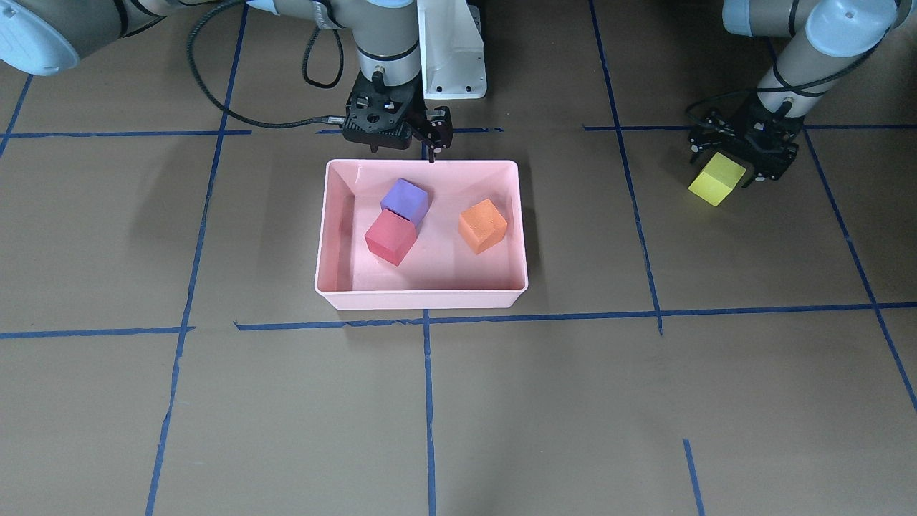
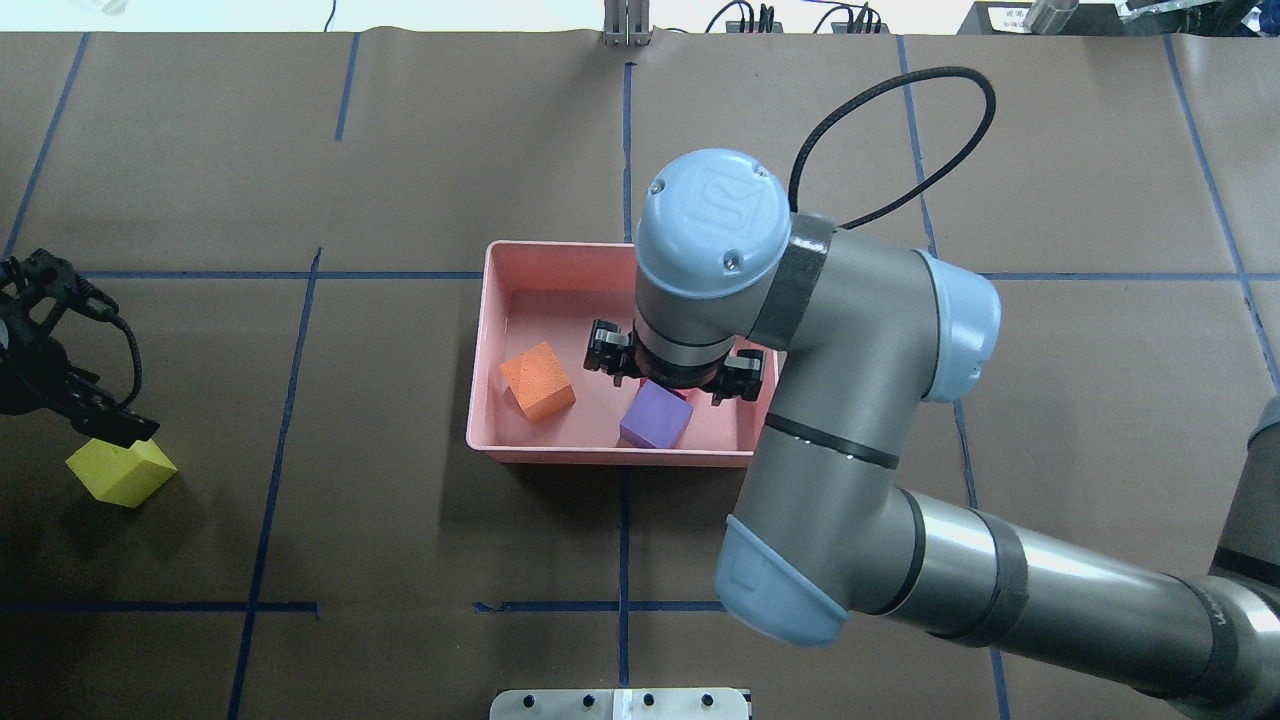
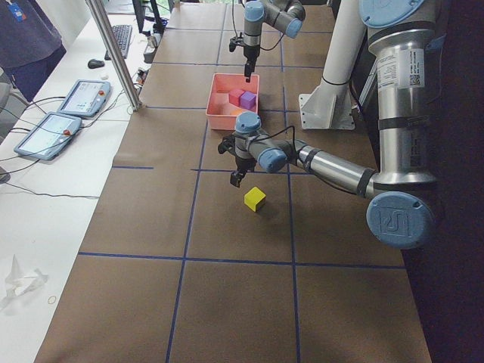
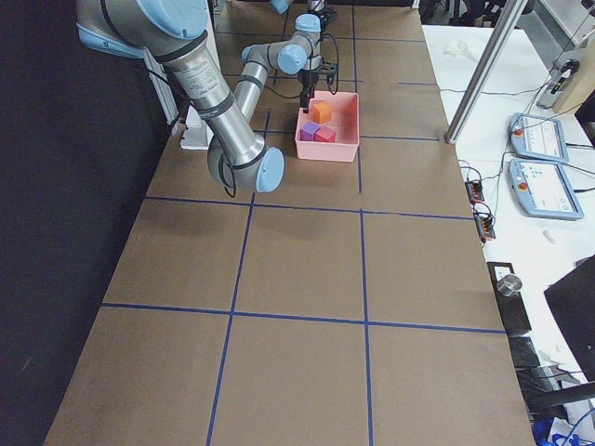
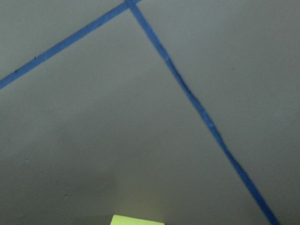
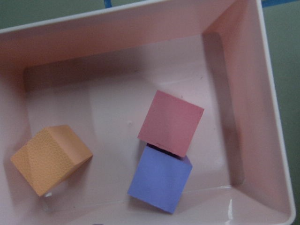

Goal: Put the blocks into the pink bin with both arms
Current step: 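Release the purple cube while the left gripper grasps the yellow-green cube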

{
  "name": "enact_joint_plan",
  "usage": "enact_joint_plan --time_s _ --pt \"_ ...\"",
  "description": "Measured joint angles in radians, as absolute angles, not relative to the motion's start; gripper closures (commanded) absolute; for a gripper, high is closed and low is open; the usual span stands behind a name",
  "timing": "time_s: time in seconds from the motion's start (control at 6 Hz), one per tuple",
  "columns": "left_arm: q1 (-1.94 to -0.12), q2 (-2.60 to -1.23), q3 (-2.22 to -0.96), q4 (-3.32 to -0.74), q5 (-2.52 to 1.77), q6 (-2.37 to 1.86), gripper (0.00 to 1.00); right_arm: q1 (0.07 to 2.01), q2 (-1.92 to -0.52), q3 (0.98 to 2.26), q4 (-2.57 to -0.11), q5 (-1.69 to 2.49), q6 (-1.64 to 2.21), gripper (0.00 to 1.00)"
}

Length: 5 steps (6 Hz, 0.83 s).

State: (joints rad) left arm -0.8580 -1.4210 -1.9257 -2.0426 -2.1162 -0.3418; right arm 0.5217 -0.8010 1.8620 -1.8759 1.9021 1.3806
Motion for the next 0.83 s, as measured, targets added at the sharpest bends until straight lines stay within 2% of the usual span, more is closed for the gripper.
enact_joint_plan --time_s 0.33,0.83 --pt "-0.856 -1.387 -1.861 -2.164 -2.119 -0.378 0.0 0.568 -0.84 1.906 -1.894 1.936 1.31 0.0" --pt "-0.838 -1.382 -1.84 -2.176 -2.133 -0.406 0.0 0.573 -0.877 1.919 -1.891 1.939 1.301 0.0"
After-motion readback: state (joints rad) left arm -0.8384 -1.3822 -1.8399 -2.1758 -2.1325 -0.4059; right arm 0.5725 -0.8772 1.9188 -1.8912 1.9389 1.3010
